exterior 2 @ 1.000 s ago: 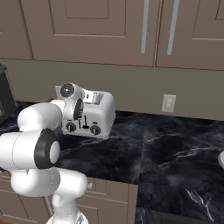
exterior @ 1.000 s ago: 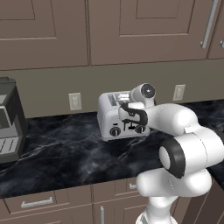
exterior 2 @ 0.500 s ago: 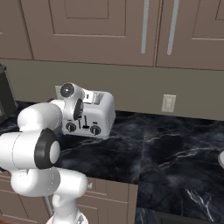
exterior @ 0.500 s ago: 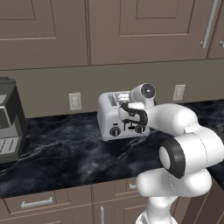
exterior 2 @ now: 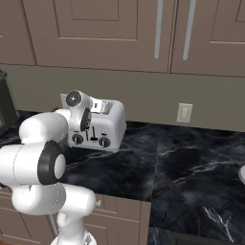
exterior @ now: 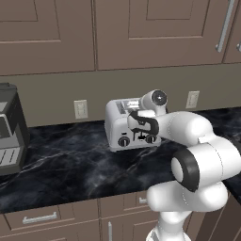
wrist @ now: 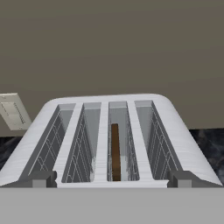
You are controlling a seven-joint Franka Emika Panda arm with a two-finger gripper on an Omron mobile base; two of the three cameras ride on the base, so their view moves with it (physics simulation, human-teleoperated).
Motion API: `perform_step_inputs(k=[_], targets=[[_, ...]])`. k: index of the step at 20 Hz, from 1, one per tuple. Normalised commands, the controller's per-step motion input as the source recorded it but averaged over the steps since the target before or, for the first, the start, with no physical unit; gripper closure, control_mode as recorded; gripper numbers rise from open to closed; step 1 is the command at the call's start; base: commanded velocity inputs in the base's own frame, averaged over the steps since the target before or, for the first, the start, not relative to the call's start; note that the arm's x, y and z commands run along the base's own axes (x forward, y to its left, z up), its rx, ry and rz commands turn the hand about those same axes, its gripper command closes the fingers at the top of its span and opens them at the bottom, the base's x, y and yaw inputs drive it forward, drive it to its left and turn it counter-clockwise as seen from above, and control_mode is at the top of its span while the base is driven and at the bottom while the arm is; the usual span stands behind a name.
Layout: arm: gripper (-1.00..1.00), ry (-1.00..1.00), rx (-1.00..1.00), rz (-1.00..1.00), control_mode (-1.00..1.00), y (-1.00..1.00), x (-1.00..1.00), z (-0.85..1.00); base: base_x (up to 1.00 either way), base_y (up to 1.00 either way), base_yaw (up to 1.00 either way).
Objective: Start the toaster. Once the lever pops up, take the bread to the plate on the dining counter.
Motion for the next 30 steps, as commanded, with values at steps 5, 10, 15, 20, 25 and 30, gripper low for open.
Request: perform_step_inputs(k=[5,10,15,20,25,30], targets=[[-1.00,0.00,0.00,0.00,-1.00,0.00,0.00,0.00,0.00,0.00,0.00],[-1.00,0.00,0.00,0.00,-1.00,0.00,0.00,0.00,0.00,0.00,0.00],[-1.00,0.00,0.00,0.00,-1.00,0.00,0.00,0.00,0.00,0.00,0.00],[-1.00,0.00,0.00,0.00,-1.00,0.00,0.00,0.00,0.00,0.00,0.00],[-1.00,0.00,0.00,0.00,-1.00,0.00,0.00,0.00,0.00,0.00,0.00],[-1.00,0.00,0.00,0.00,-1.00,0.00,0.00,0.00,0.00,0.00,0.00]])
